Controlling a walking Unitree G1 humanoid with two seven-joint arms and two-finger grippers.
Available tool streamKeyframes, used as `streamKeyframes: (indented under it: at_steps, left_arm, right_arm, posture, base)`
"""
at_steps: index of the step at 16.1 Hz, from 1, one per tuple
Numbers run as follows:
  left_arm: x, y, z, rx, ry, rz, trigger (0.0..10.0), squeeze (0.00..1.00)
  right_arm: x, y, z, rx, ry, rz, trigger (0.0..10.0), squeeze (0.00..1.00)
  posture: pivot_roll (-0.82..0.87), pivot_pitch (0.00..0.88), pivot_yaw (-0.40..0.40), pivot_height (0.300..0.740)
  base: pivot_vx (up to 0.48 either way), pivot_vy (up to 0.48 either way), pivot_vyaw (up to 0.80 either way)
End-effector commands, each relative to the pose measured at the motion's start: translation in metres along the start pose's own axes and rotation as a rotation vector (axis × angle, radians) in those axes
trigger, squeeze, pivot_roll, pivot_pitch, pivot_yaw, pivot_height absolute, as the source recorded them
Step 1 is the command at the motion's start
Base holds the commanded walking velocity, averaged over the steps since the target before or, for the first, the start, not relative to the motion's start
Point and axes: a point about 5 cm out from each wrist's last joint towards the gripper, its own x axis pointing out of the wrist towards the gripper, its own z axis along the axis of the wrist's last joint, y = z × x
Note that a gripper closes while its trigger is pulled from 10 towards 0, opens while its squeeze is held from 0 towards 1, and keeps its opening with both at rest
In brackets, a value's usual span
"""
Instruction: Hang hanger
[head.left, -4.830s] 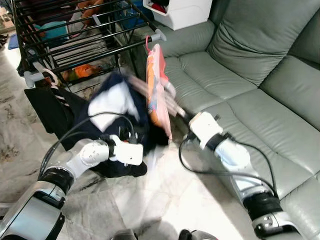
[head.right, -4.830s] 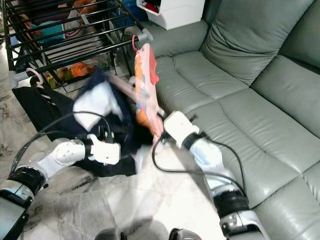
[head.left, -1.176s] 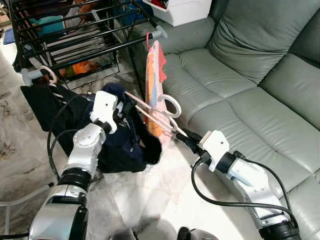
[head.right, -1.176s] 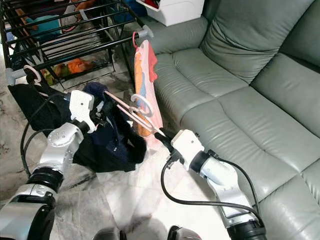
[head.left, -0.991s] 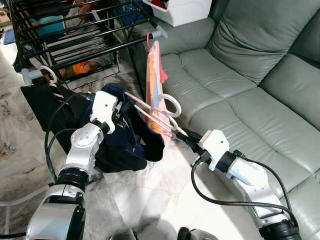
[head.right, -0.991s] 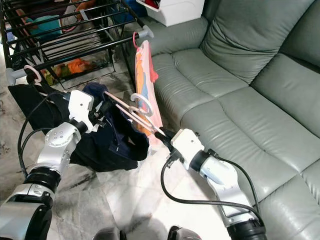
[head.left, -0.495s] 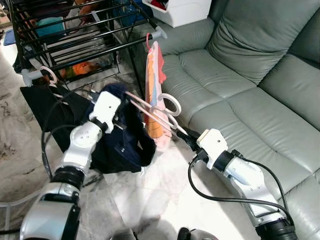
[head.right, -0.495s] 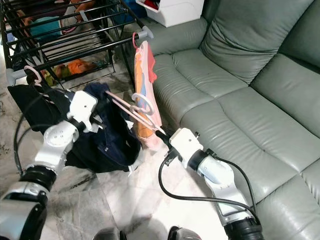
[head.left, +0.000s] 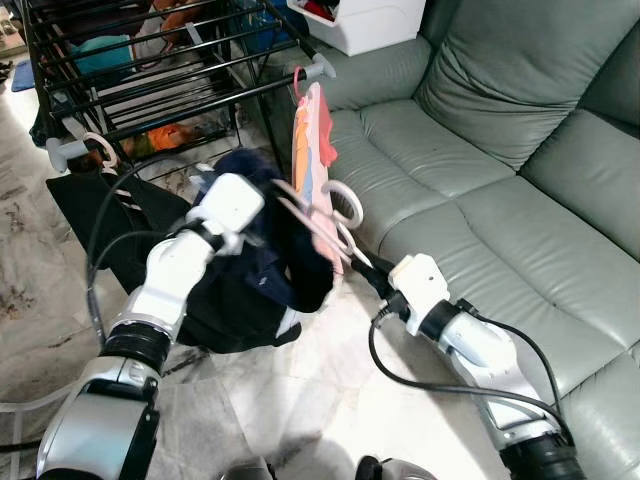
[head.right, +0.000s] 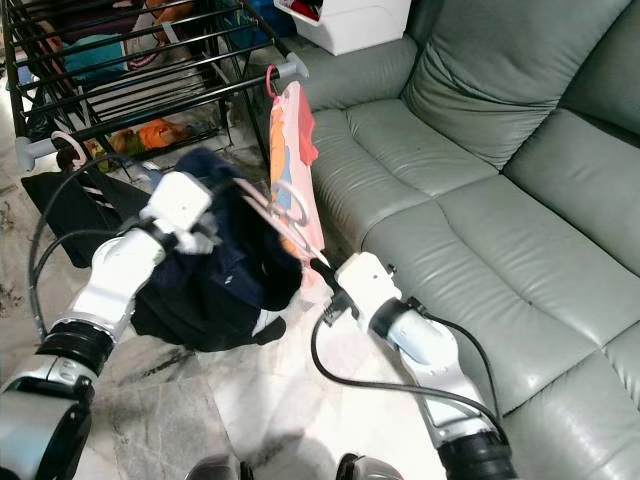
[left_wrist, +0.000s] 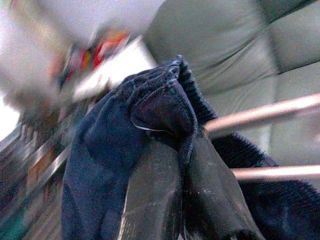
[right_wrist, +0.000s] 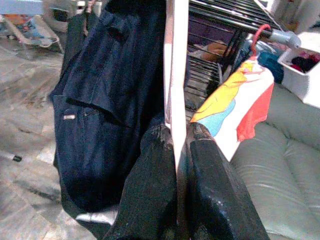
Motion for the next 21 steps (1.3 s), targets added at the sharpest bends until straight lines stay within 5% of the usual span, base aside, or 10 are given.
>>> streamKeyframes:
  at_steps: [1,6,12,13,14,15,21]
  left_arm:
    - [0.004,-0.009,0.016,0.083,-0.094,-0.085,0.0,0.00]
    - [0.001,-0.049,0.025,0.133,-0.179,-0.306,0.0,0.00]
    - [-0.011,-0.050,0.009,0.106,-0.098,-0.290,0.5,0.00]
    - [-0.013,-0.052,0.006,0.101,-0.082,-0.302,2.4,0.00]
    - [-0.014,-0.055,0.002,0.099,-0.059,-0.321,9.3,0.00]
    - [-0.013,-0.056,0.000,0.082,-0.047,-0.316,10.0,0.96]
    - [-0.015,-0.055,-0.009,0.049,-0.002,-0.294,10.0,1.00]
  right_arm:
    - [0.006,0.002,0.002,0.016,0.000,0.013,10.0,0.00]
    - [0.020,-0.005,0.008,0.083,-0.033,-0.027,10.0,0.00]
    - [0.023,-0.027,0.018,0.158,-0.102,-0.179,10.0,0.00]
    - [0.024,-0.028,0.020,0.159,-0.112,-0.184,10.0,0.00]
    - [0.025,-0.028,0.023,0.161,-0.125,-0.186,10.0,0.00]
    - [0.025,-0.028,0.024,0.160,-0.127,-0.188,10.0,0.00]
    - [0.025,-0.028,0.024,0.162,-0.138,-0.206,10.0,0.00]
  posture:
    - [-0.05,0.027,0.018,0.740]
    - [-0.04,0.027,0.018,0.740]
    - [-0.04,0.029,0.012,0.740]
    - [-0.04,0.029,0.012,0.740]
    - [-0.04,0.029,0.012,0.740]
    - [-0.04,0.029,0.012,0.740]
    - [-0.05,0.020,0.010,0.740]
  base:
    - [0.000,0.000,0.00]
    - [0.000,0.000,0.00]
    - [0.000,0.000,0.00]
    - [0.000,0.000,0.00]
    - [0.000,0.000,0.00]
    - [0.000,0.000,0.00]
    - [0.000,0.000,0.00]
